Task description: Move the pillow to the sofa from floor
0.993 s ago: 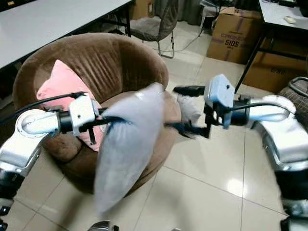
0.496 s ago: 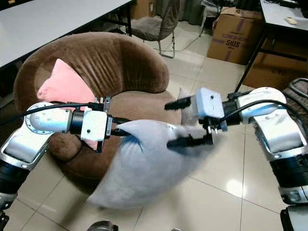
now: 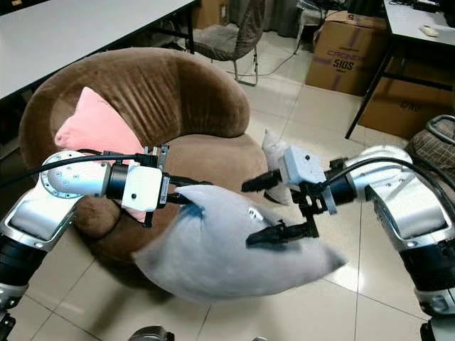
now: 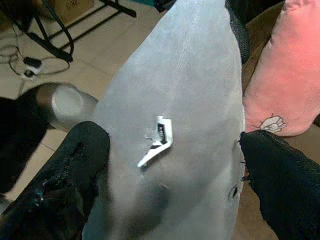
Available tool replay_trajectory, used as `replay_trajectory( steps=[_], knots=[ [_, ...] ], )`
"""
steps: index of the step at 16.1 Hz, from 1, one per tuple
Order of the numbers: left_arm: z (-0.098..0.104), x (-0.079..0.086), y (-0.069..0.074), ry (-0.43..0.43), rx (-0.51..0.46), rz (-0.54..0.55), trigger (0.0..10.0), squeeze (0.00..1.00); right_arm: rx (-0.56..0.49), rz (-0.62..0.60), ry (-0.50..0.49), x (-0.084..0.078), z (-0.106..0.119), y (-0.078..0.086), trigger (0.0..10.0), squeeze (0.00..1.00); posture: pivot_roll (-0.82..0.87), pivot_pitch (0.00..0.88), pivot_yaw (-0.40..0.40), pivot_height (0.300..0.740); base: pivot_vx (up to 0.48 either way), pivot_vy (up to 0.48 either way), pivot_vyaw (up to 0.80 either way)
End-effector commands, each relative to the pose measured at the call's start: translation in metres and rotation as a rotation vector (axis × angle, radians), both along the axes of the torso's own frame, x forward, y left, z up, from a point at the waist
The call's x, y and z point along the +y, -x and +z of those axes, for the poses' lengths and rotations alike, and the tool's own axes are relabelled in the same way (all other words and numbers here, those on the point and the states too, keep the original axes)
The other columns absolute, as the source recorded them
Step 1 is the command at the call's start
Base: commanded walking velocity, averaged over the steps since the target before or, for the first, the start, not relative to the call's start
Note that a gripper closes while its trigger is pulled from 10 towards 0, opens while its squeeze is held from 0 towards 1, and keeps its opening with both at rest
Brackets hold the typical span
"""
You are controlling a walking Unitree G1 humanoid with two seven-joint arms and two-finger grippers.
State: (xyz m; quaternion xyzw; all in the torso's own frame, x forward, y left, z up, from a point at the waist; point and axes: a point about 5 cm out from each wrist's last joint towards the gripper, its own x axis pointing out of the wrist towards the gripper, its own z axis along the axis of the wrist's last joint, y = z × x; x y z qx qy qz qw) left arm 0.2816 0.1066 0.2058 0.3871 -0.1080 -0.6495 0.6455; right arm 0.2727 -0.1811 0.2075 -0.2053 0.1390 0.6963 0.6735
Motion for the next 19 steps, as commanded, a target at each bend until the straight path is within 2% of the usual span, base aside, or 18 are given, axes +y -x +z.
replay_trajectory(
  steps=[1,4,5,6,9,11,13,15,17,19],
  knots=[
    [0.008,-0.004,-0.001,0.000,-0.032,-0.013,10.0,0.00,-0.012,0.012,0.006,0.000,0.007,0.002,10.0,0.00,0.08,0.000,-0.010,0.740,0.000,0.000,0.00],
    [0.010,-0.007,-0.003,0.030,-0.019,0.000,10.0,0.00,-0.021,-0.082,0.095,0.002,-0.012,-0.004,10.0,0.00,0.08,0.000,-0.005,0.740,0.000,0.000,0.00],
    [0.010,-0.007,-0.003,0.027,-0.013,0.005,10.0,0.00,-0.011,-0.083,0.093,0.004,-0.015,-0.003,10.0,0.00,0.08,0.000,-0.006,0.740,0.000,0.000,0.00],
    [0.006,-0.005,-0.006,0.004,0.001,0.025,10.0,0.00,0.022,-0.065,0.036,0.010,-0.012,0.002,10.0,0.00,0.08,0.000,-0.005,0.740,0.000,0.000,0.00],
    [-0.003,0.000,-0.011,-0.044,0.006,0.069,10.0,0.00,0.034,-0.077,-0.042,0.015,-0.001,0.002,10.0,0.00,0.08,0.000,0.004,0.740,0.000,0.000,0.00],
    [-0.002,-0.003,-0.014,-0.032,-0.015,0.095,10.0,0.00,0.035,-0.079,-0.037,0.015,-0.002,0.002,10.0,0.00,0.08,0.000,0.004,0.740,0.000,0.000,0.00],
    [0.001,-0.006,-0.017,-0.011,-0.002,0.125,10.0,0.00,0.057,-0.083,0.005,0.016,-0.013,0.006,10.0,0.00,0.07,0.000,0.006,0.740,0.000,0.000,0.00],
    [0.001,-0.007,-0.020,-0.020,-0.012,0.153,10.0,0.00,0.076,-0.122,0.035,0.023,-0.026,0.007,10.0,0.00,0.08,0.000,0.007,0.740,0.000,0.000,0.00],
    [0.000,-0.006,-0.021,-0.029,-0.010,0.181,10.0,0.00,0.085,-0.167,0.021,0.033,-0.030,0.005,10.0,0.00,0.08,0.000,0.010,0.740,0.000,0.000,0.00],
    [0.001,-0.008,-0.020,-0.017,-0.014,0.172,10.0,0.00,0.071,-0.214,0.065,0.036,-0.041,0.002,10.0,0.00,0.08,0.000,0.012,0.740,0.000,0.000,0.00]
  ],
)
